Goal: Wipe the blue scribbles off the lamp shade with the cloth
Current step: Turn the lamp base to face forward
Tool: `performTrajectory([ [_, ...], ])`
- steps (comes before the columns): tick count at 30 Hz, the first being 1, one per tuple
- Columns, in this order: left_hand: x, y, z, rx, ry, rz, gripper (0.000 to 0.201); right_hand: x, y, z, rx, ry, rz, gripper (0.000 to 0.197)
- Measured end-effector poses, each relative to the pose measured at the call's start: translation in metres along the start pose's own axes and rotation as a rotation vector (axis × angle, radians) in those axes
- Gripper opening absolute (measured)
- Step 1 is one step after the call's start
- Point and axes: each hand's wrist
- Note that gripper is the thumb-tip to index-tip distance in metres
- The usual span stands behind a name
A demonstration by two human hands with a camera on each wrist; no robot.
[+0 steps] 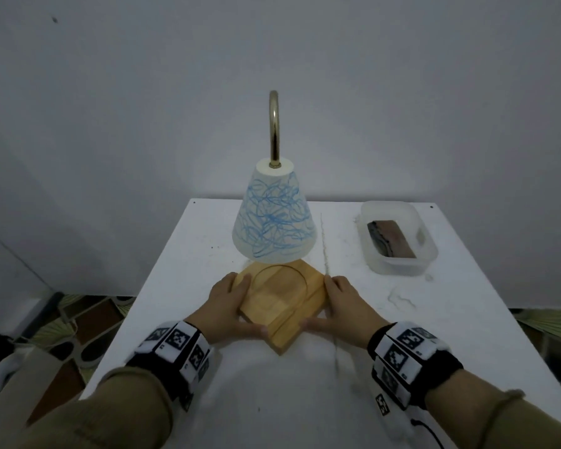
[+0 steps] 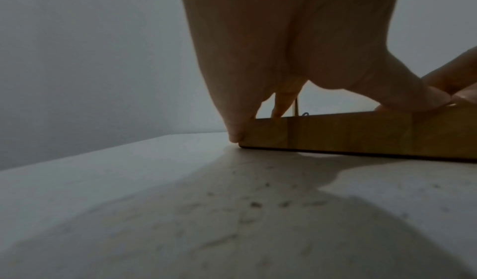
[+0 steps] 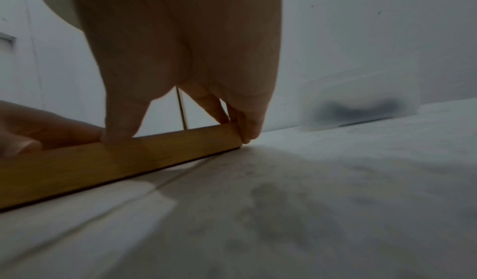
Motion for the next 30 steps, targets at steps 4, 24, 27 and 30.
performTrajectory([
  [4, 0.008, 0.002, -0.004, -0.07, 0.034, 0.038, 0.16, 0.003, 0.005, -0.029, 0.042, 0.038, -0.025, 0.08],
  [24, 0.029, 0.045, -0.057, 0.002, 0.053, -0.203, 0.097, -0.021, 0.016, -0.099, 0.058, 0.178, 0.057, 0.042],
  [27, 0.03, 0.046, -0.056, -0.024, 0.056, -0.19, 0.098, -0.016, 0.01, -0.098, 0.045, 0.183, 0.045, 0.031],
  [30, 0.03, 0.044, -0.054, -0.029, 0.058, -0.147, 0.096, -0.014, 0.005, -0.097, 0.03, 0.181, -0.018, 0.031],
])
Point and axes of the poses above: each hand's wrist, its own z-axis towards the middle knuckle, its own y-axis out of the palm, x = y × z, and after that the axes turned 6 degrees about -z, right-handed
